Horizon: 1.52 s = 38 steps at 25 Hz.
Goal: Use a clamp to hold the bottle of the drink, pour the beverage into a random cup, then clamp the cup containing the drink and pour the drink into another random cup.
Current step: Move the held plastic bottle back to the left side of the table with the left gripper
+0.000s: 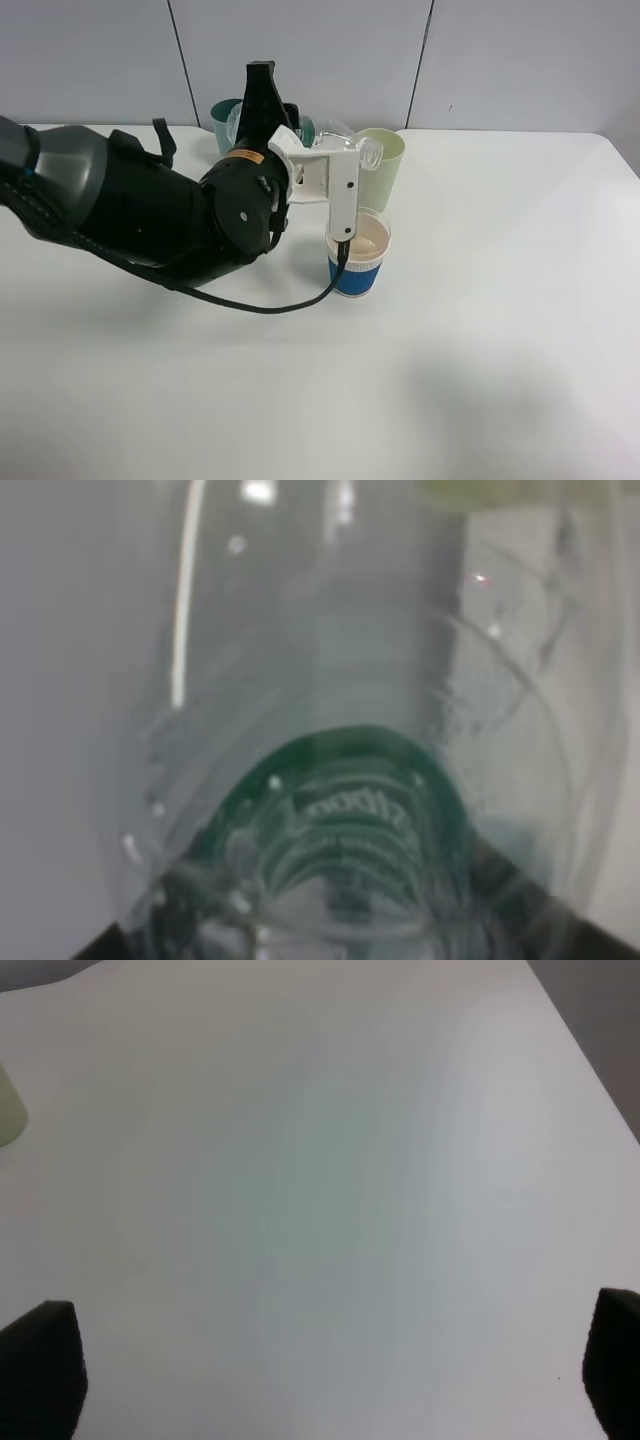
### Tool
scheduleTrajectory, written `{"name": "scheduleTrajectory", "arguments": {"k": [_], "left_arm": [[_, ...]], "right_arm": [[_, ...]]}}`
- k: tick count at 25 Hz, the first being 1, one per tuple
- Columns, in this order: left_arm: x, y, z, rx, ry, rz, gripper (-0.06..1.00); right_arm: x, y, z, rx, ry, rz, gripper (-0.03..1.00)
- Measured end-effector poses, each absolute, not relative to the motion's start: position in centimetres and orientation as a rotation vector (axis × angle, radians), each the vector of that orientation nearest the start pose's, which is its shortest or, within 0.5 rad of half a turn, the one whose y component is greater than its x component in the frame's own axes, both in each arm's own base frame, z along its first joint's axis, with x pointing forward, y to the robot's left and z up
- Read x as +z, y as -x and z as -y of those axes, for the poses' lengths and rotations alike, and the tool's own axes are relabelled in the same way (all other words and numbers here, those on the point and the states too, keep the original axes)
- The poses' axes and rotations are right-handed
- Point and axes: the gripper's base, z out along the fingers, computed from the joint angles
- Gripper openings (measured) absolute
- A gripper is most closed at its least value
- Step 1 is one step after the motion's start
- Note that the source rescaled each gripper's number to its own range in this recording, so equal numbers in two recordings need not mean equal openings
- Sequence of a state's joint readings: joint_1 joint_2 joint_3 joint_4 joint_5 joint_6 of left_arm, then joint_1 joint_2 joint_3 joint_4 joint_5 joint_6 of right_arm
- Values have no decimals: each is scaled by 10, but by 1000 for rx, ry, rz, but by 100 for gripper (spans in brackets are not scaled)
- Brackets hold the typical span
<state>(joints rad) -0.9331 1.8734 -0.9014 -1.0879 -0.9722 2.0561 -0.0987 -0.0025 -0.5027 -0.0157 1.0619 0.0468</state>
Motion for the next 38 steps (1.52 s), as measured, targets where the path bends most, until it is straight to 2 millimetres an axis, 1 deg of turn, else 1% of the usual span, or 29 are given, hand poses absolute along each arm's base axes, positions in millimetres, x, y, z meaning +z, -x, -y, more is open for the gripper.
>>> {"name": "scheduleTrajectory", "arguments": {"k": [2,5,11,16,19,24,27,30,34,38], "left_arm": [[188,-267,244,888,-1243,-1396,4],[199,-268,236,791,-1141,-1418,4],[217,-262,209,548,-956,-1422,4],[225,-260,183,289,-763,-1487,4],[223,-264,164,112,-640,-1554,4],[208,-273,128,-188,-431,-1676,4],[204,-278,107,-302,-387,-1710,4],[202,-282,91,-338,-410,-1727,4],[199,-282,81,-325,-501,-1727,4],[195,-286,64,-309,-467,-1706,4]], "right_arm": [[278,6,1,-51,-149,-2035,100],[278,6,1,-51,-149,-2035,100],[278,6,1,-51,-149,-2035,100],[278,6,1,-51,-149,-2035,100],[278,6,1,-51,-149,-2035,100],[278,6,1,-51,-149,-2035,100],[278,6,1,-51,-149,-2035,100],[278,6,1,-51,-149,-2035,100],[278,6,1,-51,-149,-2035,100],[278,6,1,-51,-149,-2035,100]]}}
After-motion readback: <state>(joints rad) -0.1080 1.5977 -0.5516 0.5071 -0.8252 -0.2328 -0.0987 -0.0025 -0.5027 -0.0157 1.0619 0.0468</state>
